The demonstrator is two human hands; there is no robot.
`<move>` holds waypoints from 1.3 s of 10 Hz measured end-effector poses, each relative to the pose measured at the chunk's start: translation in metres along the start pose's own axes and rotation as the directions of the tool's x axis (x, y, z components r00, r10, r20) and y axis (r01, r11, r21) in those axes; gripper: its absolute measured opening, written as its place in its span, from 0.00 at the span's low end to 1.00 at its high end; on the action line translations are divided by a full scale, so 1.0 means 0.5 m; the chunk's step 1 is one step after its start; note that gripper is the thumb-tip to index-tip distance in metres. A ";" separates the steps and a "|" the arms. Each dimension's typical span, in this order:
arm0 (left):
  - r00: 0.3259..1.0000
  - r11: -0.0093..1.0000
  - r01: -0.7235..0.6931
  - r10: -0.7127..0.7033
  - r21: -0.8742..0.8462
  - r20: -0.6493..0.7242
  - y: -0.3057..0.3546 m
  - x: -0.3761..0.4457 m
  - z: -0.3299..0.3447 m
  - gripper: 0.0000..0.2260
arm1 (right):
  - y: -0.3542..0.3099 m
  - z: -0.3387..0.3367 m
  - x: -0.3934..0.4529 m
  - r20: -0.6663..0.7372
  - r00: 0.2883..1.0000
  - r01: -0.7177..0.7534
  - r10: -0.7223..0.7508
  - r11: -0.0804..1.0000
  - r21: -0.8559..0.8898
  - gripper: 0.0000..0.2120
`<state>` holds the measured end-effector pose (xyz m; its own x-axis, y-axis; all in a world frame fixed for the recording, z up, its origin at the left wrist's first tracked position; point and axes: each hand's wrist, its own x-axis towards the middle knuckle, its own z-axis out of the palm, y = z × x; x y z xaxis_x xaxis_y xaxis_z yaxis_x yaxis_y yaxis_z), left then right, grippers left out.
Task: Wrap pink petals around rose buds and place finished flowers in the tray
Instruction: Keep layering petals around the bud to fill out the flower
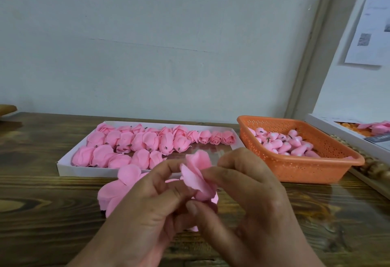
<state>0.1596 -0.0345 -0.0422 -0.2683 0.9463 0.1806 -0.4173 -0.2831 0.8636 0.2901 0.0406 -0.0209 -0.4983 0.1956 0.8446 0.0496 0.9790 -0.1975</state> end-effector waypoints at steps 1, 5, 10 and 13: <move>0.993 0.990 -0.113 0.116 0.090 -0.029 -0.007 -0.003 0.000 0.08 | -0.008 0.021 -0.008 -0.102 0.993 -0.066 0.067 0.998 0.014 0.07; 0.962 0.935 -0.200 0.244 0.293 -0.120 -0.005 0.003 0.012 0.07 | -0.019 0.058 -0.030 -0.245 0.956 -0.148 0.158 0.987 0.058 0.04; 0.967 0.885 -0.176 0.236 0.431 -0.090 -0.017 0.019 -0.014 0.12 | -0.012 0.052 -0.014 0.003 0.863 -0.441 0.505 0.752 0.490 0.07; 0.977 0.876 -0.154 0.204 0.458 -0.061 -0.020 0.014 -0.011 0.17 | -0.003 0.039 -0.003 0.091 0.878 -0.448 0.470 0.740 0.502 0.05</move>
<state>0.1573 -0.0261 -0.0521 -0.4001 0.8574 0.3236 0.0735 -0.3220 0.9439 0.2739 0.0378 -0.0316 -0.4930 0.6267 0.6035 -0.1744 0.6084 -0.7742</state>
